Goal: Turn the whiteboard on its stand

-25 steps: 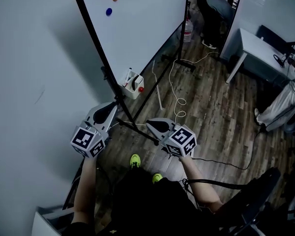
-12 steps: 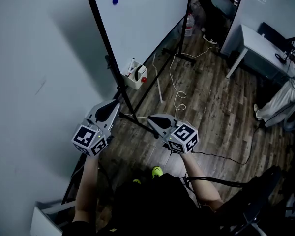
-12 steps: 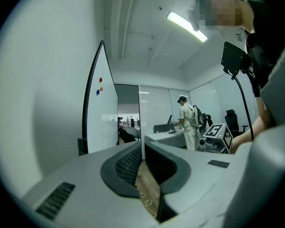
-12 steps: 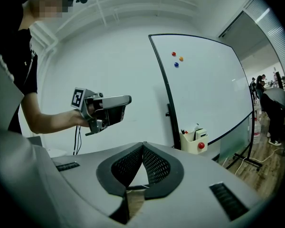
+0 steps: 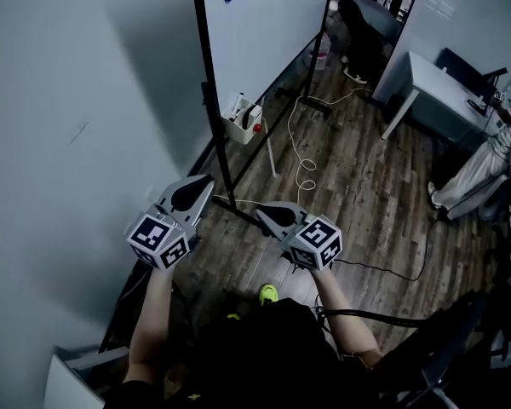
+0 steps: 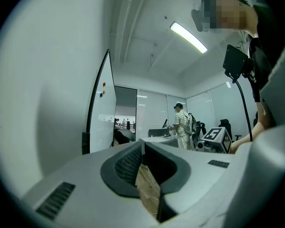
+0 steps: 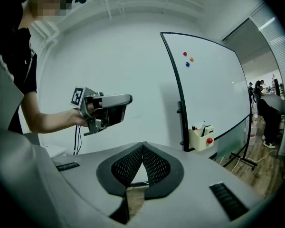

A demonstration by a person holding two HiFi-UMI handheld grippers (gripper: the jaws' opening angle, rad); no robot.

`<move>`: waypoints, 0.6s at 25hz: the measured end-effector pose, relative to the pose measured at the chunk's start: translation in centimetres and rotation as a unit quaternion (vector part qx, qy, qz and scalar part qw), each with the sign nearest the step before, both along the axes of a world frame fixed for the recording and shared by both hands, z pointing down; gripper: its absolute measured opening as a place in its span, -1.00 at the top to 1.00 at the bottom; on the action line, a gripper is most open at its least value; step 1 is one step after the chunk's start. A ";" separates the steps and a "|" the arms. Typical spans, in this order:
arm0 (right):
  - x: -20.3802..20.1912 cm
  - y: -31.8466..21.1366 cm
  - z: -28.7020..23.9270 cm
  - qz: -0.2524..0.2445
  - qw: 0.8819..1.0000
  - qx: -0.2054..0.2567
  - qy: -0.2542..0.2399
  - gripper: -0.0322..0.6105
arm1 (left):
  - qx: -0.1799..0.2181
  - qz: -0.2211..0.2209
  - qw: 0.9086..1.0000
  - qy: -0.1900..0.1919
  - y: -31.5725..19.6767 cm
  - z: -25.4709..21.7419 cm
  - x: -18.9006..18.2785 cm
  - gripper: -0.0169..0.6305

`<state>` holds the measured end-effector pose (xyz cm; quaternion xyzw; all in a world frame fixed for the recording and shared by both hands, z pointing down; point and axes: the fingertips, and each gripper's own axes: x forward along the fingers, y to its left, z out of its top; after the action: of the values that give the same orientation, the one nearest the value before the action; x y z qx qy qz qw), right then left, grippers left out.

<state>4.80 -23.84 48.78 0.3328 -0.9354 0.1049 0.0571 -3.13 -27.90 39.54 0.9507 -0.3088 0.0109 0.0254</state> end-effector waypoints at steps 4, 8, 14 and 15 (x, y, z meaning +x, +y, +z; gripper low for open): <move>-2.0 2.0 -0.2 0.004 1.000 0.001 0.009 0.84 | -0.002 0.013 1.000 0.011 2.1 0.2 -1.0 0.80; -3.8 3.7 -0.6 0.012 1.000 0.008 0.015 0.84 | -0.008 0.029 0.999 0.020 4.4 0.6 -2.0 0.80; -6.4 7.1 -1.1 0.026 1.000 0.012 0.012 0.84 | -0.028 0.051 0.998 0.024 8.3 1.8 -3.6 0.80; -6.7 7.7 -1.1 0.028 0.999 0.012 0.013 0.84 | -0.031 0.055 0.998 0.024 8.9 2.0 -3.8 0.80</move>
<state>-1.93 -16.17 47.70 0.3609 -0.9261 0.0912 0.0620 -6.88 -19.01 41.57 0.9650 -0.2549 -0.0013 0.0619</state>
